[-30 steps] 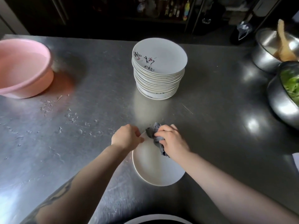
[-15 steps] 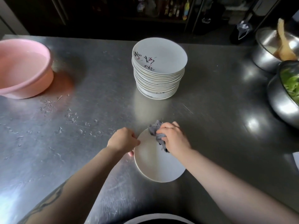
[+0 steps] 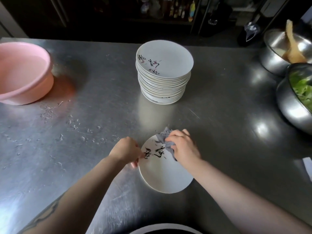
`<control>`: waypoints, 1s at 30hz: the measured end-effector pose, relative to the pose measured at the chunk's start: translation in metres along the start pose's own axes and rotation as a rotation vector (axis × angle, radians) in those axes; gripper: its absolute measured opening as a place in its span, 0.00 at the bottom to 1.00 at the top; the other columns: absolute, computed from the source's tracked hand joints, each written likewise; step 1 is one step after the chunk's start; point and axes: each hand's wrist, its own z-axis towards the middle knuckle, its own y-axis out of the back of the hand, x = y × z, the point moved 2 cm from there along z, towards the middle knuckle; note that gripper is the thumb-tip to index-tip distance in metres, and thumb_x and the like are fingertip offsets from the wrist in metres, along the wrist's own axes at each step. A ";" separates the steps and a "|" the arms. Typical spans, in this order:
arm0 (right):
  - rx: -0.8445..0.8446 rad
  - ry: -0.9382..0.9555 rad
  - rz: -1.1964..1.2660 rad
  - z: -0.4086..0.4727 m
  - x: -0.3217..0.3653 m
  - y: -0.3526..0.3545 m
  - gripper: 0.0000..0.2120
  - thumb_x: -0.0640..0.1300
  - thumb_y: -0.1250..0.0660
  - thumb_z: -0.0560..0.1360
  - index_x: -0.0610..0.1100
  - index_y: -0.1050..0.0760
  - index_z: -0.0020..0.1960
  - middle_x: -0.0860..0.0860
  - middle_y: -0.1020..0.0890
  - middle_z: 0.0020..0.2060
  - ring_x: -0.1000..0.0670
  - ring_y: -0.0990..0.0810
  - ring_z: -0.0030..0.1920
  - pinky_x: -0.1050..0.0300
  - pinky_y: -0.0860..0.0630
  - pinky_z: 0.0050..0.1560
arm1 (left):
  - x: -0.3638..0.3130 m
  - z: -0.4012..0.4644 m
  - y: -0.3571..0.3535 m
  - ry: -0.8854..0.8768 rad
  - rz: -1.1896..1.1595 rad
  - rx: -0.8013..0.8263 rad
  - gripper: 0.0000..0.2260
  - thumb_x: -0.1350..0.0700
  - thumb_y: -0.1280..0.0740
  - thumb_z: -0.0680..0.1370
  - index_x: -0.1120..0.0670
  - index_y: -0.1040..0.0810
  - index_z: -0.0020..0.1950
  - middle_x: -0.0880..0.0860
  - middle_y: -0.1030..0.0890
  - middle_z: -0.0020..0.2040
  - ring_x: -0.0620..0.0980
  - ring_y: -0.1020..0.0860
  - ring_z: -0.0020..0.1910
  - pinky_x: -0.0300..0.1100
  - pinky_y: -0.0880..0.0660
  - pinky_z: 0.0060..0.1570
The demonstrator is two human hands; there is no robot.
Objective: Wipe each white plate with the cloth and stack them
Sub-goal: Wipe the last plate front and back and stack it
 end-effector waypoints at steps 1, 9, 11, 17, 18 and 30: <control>-0.029 -0.013 -0.011 -0.002 -0.003 0.000 0.18 0.32 0.33 0.69 0.50 0.18 0.53 0.58 0.22 0.52 0.49 0.31 0.53 0.53 0.23 0.45 | 0.005 -0.003 -0.003 0.026 0.004 0.085 0.10 0.60 0.30 0.75 0.57 0.20 0.33 0.51 0.16 0.30 0.44 0.18 0.29 0.32 0.27 0.28; 0.046 0.103 0.076 0.005 0.021 -0.013 0.16 0.32 0.33 0.70 0.45 0.18 0.53 0.53 0.20 0.54 0.45 0.30 0.53 0.51 0.24 0.50 | -0.009 -0.001 -0.001 -0.064 0.009 -0.282 0.16 0.47 0.27 0.72 0.53 0.27 0.32 0.51 0.18 0.33 0.55 0.17 0.37 0.41 0.26 0.36; 0.066 0.091 0.055 0.008 0.018 -0.009 0.15 0.34 0.32 0.71 0.47 0.18 0.54 0.54 0.21 0.55 0.46 0.30 0.54 0.53 0.25 0.51 | -0.007 0.000 -0.002 -0.037 -0.060 -0.252 0.18 0.50 0.27 0.73 0.55 0.30 0.30 0.53 0.20 0.29 0.55 0.17 0.33 0.40 0.27 0.34; 0.019 -0.039 -0.047 0.006 -0.002 0.006 0.19 0.31 0.35 0.72 0.50 0.20 0.56 0.58 0.24 0.55 0.50 0.31 0.56 0.55 0.25 0.50 | 0.021 -0.004 -0.009 0.002 -0.031 -0.208 0.15 0.51 0.31 0.76 0.56 0.25 0.33 0.51 0.19 0.25 0.48 0.19 0.26 0.45 0.19 0.38; 0.029 -0.026 -0.032 0.007 0.000 0.007 0.19 0.30 0.35 0.71 0.49 0.19 0.56 0.58 0.23 0.56 0.49 0.31 0.56 0.55 0.25 0.51 | 0.020 -0.004 -0.009 -0.002 0.038 -0.174 0.15 0.48 0.31 0.76 0.55 0.25 0.32 0.49 0.19 0.24 0.46 0.20 0.26 0.42 0.20 0.36; 0.080 -0.002 -0.050 0.016 0.007 0.008 0.17 0.35 0.35 0.73 0.50 0.20 0.57 0.57 0.24 0.58 0.49 0.32 0.56 0.57 0.28 0.52 | 0.013 0.005 0.002 0.019 -0.162 -0.309 0.10 0.57 0.30 0.74 0.59 0.22 0.35 0.56 0.18 0.28 0.53 0.18 0.27 0.41 0.22 0.30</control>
